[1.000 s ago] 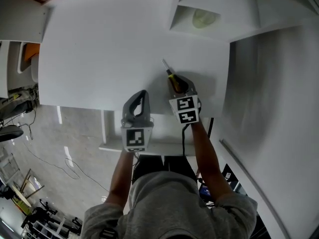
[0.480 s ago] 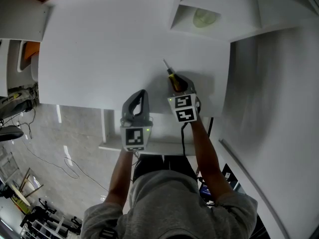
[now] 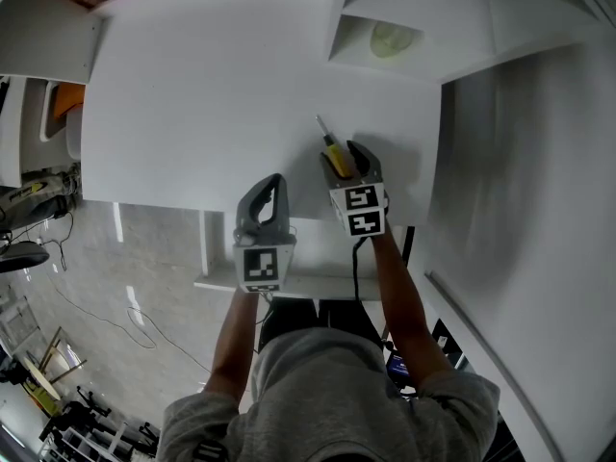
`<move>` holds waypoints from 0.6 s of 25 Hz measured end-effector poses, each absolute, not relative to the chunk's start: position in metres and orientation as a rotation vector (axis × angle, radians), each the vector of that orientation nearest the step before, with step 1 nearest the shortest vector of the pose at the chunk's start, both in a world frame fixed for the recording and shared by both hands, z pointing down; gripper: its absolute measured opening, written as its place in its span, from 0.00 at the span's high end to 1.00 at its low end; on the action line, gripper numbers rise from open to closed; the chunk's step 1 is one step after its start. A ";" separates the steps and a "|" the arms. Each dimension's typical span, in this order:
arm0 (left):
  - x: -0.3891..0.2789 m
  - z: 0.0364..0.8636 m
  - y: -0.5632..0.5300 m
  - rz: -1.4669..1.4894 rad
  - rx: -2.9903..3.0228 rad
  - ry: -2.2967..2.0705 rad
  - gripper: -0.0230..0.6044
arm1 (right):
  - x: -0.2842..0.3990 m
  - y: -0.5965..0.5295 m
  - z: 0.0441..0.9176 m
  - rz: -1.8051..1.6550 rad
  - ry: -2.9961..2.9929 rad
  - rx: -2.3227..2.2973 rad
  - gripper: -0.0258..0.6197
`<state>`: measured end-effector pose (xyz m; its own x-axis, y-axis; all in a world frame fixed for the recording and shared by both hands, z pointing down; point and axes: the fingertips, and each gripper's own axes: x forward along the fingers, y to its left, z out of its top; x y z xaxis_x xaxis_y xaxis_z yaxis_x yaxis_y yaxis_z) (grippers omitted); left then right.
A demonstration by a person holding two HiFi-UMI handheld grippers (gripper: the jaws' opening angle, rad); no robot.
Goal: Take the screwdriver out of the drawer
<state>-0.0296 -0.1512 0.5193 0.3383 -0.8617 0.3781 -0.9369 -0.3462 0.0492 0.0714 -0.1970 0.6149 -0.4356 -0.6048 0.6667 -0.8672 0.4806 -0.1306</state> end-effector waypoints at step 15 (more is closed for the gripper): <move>-0.030 0.451 -0.124 0.376 2.414 -1.669 0.94 | 0.077 -0.178 0.532 0.504 -2.273 1.305 0.61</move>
